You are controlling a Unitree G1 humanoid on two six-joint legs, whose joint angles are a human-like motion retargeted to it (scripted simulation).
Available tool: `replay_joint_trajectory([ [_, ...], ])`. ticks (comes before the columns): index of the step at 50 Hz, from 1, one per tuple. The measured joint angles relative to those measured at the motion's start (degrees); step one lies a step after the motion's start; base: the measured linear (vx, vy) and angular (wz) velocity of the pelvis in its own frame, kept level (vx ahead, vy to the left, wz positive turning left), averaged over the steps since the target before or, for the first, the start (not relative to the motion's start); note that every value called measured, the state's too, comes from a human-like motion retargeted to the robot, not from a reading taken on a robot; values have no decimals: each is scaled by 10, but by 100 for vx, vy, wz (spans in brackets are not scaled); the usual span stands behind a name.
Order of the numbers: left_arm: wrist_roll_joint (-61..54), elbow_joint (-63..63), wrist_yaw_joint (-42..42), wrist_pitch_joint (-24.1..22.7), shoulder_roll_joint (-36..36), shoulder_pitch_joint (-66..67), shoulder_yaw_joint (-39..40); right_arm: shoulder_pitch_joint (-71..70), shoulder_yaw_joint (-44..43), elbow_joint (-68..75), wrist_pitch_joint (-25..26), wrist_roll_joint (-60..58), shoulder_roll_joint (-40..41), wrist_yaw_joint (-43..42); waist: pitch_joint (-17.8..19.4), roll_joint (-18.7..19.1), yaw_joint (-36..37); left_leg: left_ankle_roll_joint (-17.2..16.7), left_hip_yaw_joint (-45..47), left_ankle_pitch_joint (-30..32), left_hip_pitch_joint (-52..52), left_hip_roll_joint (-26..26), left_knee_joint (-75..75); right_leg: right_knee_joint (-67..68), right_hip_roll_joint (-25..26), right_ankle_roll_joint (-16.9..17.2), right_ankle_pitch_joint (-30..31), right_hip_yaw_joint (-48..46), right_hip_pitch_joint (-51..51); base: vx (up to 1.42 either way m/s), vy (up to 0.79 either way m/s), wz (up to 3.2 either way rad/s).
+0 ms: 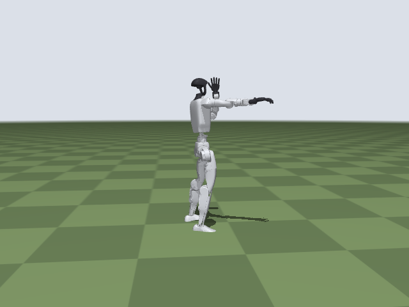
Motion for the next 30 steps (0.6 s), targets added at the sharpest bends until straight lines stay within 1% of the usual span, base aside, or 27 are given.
replay_joint_trajectory([
  [7,15,1,29,-7,-3,-13,7,15,4,-38,-15,-50,-18,-48,1,17,-36,-1,25,-3,2,8,1,-10,12,9,0,22,-7,2,-7,-32],
  [15,14,0,39,-16,2,-21,8,4,-7,-72,-28,-54,-34,-75,9,38,-87,-2,75,-9,7,21,0,-24,31,30,8,68,-26,1,-8,-56],
  [18,19,3,34,-13,-4,-24,8,8,-12,-82,-31,-59,-39,-50,12,44,-108,0,93,-12,7,26,3,-27,38,40,12,85,-33,2,-9,-55],
  [23,22,9,5,4,-19,-32,10,21,-45,-86,-17,-65,-46,36,18,54,-139,4,129,-11,0,43,21,-34,58,45,21,116,-46,2,-13,-60],
  [25,19,10,2,6,-22,-35,11,35,-68,-96,-11,-66,-51,40,22,57,-150,8,143,-9,-5,49,36,-36,64,45,24,128,-50,3,-14,-59],
  [30,5,15,14,2,-25,-34,9,89,-128,-127,-2,-52,-55,-1,31,54,-175,28,171,2,-17,52,92,-37,60,45,26,157,-50,5,-9,-55],
])
